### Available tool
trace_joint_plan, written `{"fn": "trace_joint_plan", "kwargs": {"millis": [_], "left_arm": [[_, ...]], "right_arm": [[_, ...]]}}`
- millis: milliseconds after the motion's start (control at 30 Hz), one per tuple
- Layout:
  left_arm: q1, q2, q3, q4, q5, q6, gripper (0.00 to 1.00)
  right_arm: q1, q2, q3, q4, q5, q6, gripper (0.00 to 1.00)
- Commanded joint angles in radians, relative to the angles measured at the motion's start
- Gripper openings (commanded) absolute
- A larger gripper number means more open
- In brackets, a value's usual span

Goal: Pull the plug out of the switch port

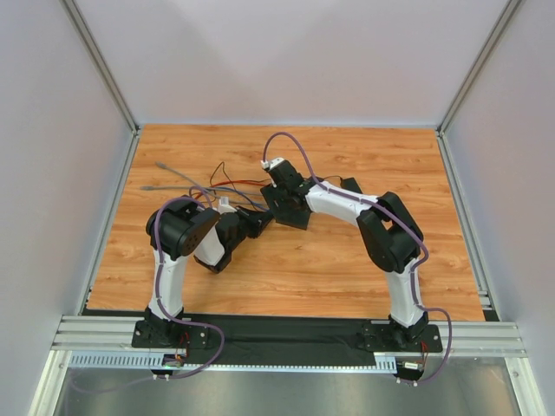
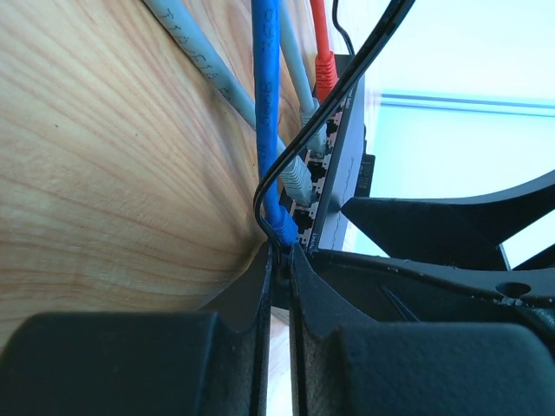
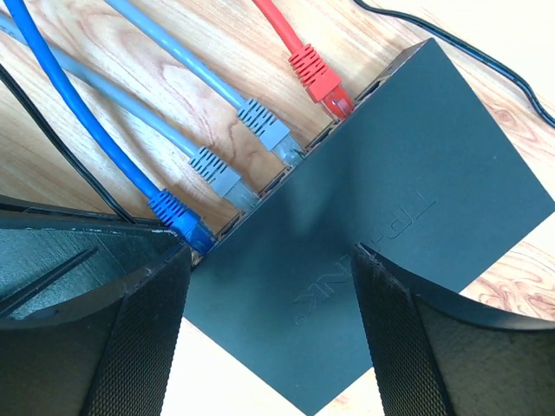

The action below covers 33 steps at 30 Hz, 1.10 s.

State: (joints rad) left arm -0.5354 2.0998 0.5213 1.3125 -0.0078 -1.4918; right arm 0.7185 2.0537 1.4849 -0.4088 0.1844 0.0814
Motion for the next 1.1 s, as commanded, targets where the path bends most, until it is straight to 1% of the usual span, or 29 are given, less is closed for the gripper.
{"fn": "trace_joint_plan", "kwargs": {"millis": [0,167,300,533,800,900,1000,1067], "left_arm": [[0.006,-0.003,0.016,0.021,-0.054,0.065,0.00],[0.006,-0.003,0.016,0.027,-0.058,0.062,0.00],[0.028,-0.003,0.008,0.040,-0.054,0.064,0.00],[0.064,-0.043,-0.020,0.056,-0.035,0.094,0.00],[0.071,-0.118,-0.018,-0.002,-0.009,0.159,0.00],[0.071,-0.170,-0.026,-0.025,0.002,0.188,0.00],[0.069,-0.262,-0.036,-0.097,0.002,0.255,0.00],[0.069,-0.354,-0.049,-0.156,0.002,0.321,0.00]], "right_arm": [[0.009,0.034,0.021,-0.137,0.025,-0.015,0.76],[0.010,0.043,0.012,-0.194,0.079,-0.048,0.75],[0.010,0.043,-0.005,-0.200,0.119,-0.077,0.76],[0.007,0.066,-0.011,-0.196,0.125,-0.109,0.76],[-0.008,0.060,-0.023,-0.179,0.101,-0.104,0.76],[-0.008,0.033,-0.044,-0.133,0.053,-0.091,0.77],[-0.010,0.017,-0.052,-0.093,0.021,-0.088,0.77],[-0.011,0.016,-0.055,-0.079,0.018,-0.088,0.77]]}}
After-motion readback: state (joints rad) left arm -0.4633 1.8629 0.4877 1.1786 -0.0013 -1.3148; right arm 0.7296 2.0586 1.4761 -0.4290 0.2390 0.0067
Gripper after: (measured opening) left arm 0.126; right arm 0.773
